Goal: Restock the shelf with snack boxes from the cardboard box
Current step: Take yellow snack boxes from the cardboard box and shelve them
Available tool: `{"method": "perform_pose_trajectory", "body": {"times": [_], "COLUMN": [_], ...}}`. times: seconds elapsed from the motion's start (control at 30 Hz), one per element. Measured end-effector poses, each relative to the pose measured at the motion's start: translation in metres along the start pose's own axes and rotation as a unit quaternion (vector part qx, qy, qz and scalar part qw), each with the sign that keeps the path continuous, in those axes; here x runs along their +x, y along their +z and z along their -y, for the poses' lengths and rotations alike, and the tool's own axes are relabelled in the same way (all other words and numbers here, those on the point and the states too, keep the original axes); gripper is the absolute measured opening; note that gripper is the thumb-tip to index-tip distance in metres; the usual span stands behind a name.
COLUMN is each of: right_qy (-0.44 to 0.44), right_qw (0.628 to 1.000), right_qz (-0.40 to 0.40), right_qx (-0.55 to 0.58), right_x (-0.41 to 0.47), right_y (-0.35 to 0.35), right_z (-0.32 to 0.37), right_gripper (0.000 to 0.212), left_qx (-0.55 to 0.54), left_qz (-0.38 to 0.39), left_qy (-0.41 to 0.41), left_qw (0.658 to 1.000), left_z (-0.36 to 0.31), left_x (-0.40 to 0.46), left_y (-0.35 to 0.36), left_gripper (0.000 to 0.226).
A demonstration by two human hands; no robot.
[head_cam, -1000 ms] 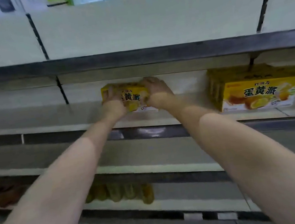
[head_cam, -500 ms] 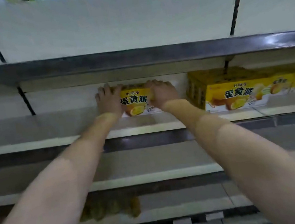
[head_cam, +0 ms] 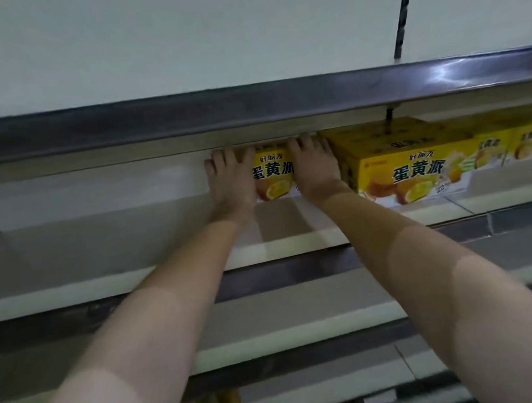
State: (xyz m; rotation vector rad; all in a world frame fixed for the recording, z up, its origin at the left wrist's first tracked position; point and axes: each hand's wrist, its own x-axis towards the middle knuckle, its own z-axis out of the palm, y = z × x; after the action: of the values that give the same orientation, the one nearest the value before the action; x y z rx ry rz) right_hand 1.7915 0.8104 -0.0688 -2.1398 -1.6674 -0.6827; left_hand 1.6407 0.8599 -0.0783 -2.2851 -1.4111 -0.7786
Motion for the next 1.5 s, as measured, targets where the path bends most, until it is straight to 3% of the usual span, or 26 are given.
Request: {"method": "perform_pose_trajectory", "body": {"times": [0.2, 0.4, 0.67, 0.8, 0.9, 1.03, 1.23, 1.5], "right_qy": [0.010, 0.011, -0.006, 0.017, 0.039, 0.058, 0.048, 0.016], "right_qw": [1.000, 1.000, 0.986, 0.982, 0.982, 0.983, 0.980, 0.980], "right_qz": [0.010, 0.013, 0.089, 0.053, 0.071, 0.087, 0.111, -0.002], "right_qx": [0.008, 0.016, 0.142, 0.180, 0.168, 0.153, 0.156, 0.196], "right_x": [0.014, 0.016, -0.006, -0.026, -0.037, -0.051, -0.074, -0.145], "right_y": [0.009, 0.010, 0.000, -0.012, -0.023, -0.037, -0.056, -0.092], "right_z": [-0.004, -0.005, -0.015, -0.013, -0.010, -0.005, -0.012, -0.056], "right_gripper": [0.061, 0.064, 0.092, 0.078, 0.059, 0.060, 0.057, 0.030], "left_qx": [0.013, 0.042, -0.012, -0.045, -0.048, -0.061, -0.096, -0.195], "left_qz": [-0.025, -0.011, 0.038, 0.025, 0.037, 0.084, 0.115, 0.077], "left_qy": [0.001, 0.005, -0.004, 0.001, -0.001, -0.016, -0.014, 0.019], "left_qw": [1.000, 0.999, 0.999, 0.999, 0.998, 0.994, 0.989, 0.978], "left_z": [0.001, 0.002, -0.007, -0.008, -0.012, -0.018, -0.033, -0.108], "left_x": [0.015, 0.019, 0.006, -0.011, -0.022, -0.035, -0.054, -0.095], "left_y": [0.020, 0.026, 0.013, 0.006, -0.006, -0.022, -0.056, -0.094], "left_gripper": [0.068, 0.070, 0.096, 0.083, 0.069, 0.057, 0.055, 0.041]}}
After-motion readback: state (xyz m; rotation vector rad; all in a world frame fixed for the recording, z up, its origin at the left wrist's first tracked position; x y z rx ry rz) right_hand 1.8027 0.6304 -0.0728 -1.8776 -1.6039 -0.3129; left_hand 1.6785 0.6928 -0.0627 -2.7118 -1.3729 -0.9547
